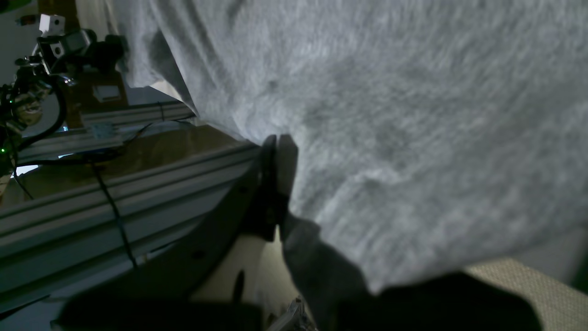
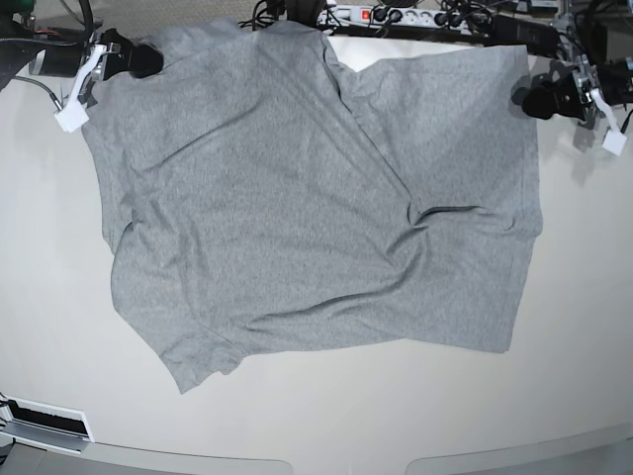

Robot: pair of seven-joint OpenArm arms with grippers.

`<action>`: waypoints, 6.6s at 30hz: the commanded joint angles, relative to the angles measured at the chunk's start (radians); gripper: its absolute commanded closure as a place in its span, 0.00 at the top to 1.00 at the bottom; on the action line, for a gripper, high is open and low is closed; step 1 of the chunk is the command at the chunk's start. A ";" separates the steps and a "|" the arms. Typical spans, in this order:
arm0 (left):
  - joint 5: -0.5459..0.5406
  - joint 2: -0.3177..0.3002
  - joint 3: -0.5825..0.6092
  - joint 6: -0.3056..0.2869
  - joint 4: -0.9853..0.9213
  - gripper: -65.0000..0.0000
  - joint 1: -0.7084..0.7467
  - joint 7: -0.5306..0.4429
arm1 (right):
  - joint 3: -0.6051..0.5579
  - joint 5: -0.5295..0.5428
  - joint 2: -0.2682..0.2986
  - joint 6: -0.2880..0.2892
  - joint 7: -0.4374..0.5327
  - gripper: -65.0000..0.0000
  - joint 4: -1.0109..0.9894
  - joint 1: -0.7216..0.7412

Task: Layout the t-shirt on the table in an organized manner, then fold the t-shirt properly
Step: 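Lift the shirt by both corners and stretch it taut between grippers, then lower the stretched shirt flat onto the table with both grippers, then grasp the sleeve near the right gripper and pull it outward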

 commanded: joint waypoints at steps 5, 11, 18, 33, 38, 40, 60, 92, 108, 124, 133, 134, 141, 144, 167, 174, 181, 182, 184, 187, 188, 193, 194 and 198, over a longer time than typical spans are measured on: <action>0.061 0.011 0.031 0.003 0.002 0.64 0.020 0.057 | 0.006 0.023 0.017 0.005 0.003 0.00 0.016 0.001; 0.034 0.030 0.123 0.003 0.003 0.64 0.021 0.059 | 0.006 0.023 0.017 0.005 0.003 0.00 0.016 0.003; 0.040 0.066 0.244 0.003 0.040 0.55 0.022 0.071 | 0.006 0.030 0.017 0.005 0.004 0.00 0.016 0.003; 0.032 -0.020 -0.039 0.003 0.401 0.00 0.024 0.075 | 0.268 0.037 0.026 0.005 -0.071 0.00 0.206 -0.014; 0.032 -0.031 -0.060 0.003 0.482 0.00 0.062 0.075 | 0.268 0.051 0.034 0.005 -0.071 0.00 0.252 -0.050; 0.032 -0.033 -0.060 0.003 0.528 0.00 0.101 0.075 | 0.267 0.051 0.033 0.005 -0.071 0.00 0.259 -0.065; 0.032 -0.133 -0.212 0.003 0.866 0.00 0.439 0.075 | 0.267 -0.032 0.066 0.005 -0.071 0.00 0.344 -0.170; 0.104 -0.072 -0.263 0.003 0.865 0.00 0.463 -0.058 | 0.256 -0.107 0.058 0.005 0.099 0.00 0.343 -0.227; 0.412 -0.008 -0.152 0.003 0.858 0.00 0.222 -0.283 | 0.213 -0.250 0.014 0.005 0.163 0.00 0.208 0.061; 0.614 0.003 -0.039 0.003 0.736 0.00 0.064 -0.406 | 0.113 -0.470 0.014 0.005 0.319 0.00 0.170 0.155; 0.617 0.002 -0.039 0.003 0.736 0.00 0.052 -0.406 | 0.113 -0.491 0.014 0.005 0.346 0.00 0.170 0.164; 0.617 0.002 -0.039 0.003 0.735 0.00 0.052 -0.406 | 0.113 -0.491 0.014 0.005 0.346 0.00 0.170 0.167; 0.616 -0.012 -0.039 0.003 0.736 0.55 0.052 -0.404 | 0.119 -0.407 0.050 0.005 0.329 0.51 0.177 0.182; 0.631 -0.021 -0.039 0.021 0.736 0.56 0.052 -0.404 | 0.160 -0.356 0.066 0.005 0.307 0.51 0.183 0.183; 0.642 -0.033 -0.039 0.021 0.736 0.55 0.052 -0.405 | 0.345 -0.277 -0.143 0.005 0.198 0.51 0.164 -0.069; 0.613 -0.033 -0.039 0.021 0.736 0.55 0.052 -0.401 | 0.250 -0.379 -0.144 0.005 0.278 0.51 0.048 -0.064; 0.612 -0.033 -0.039 0.021 0.736 0.55 0.052 -0.398 | 0.189 -0.367 -0.144 0.005 0.278 0.51 -0.011 -0.058; 0.608 -0.033 -0.039 0.021 0.736 0.55 0.052 -0.398 | 0.170 -0.368 -0.144 0.005 0.278 0.51 -0.011 -0.058; 0.594 -0.033 -0.039 0.021 0.736 0.55 0.053 -0.397 | 0.127 -0.367 -0.144 0.005 0.279 0.51 -0.010 -0.058; 0.595 -0.033 -0.039 0.021 0.736 0.55 0.052 -0.397 | 0.066 -0.344 -0.144 0.005 0.278 0.51 -0.010 -0.058; 0.595 -0.033 -0.039 0.021 0.736 0.55 0.052 -0.396 | 0.055 -0.336 -0.144 0.005 0.278 0.47 -0.010 -0.058; 0.595 -0.034 -0.039 0.021 0.736 0.55 0.053 -0.370 | 0.053 -0.220 -0.126 0.005 0.165 0.00 0.054 -0.038; 0.594 -0.033 -0.039 0.021 0.736 0.55 0.053 -0.370 | 0.058 -0.164 -0.122 0.005 0.121 0.00 0.080 -0.036; 0.594 -0.034 -0.039 0.021 0.736 0.55 0.053 -0.370 | 0.090 0.089 -0.119 0.005 -0.027 0.00 0.227 -0.035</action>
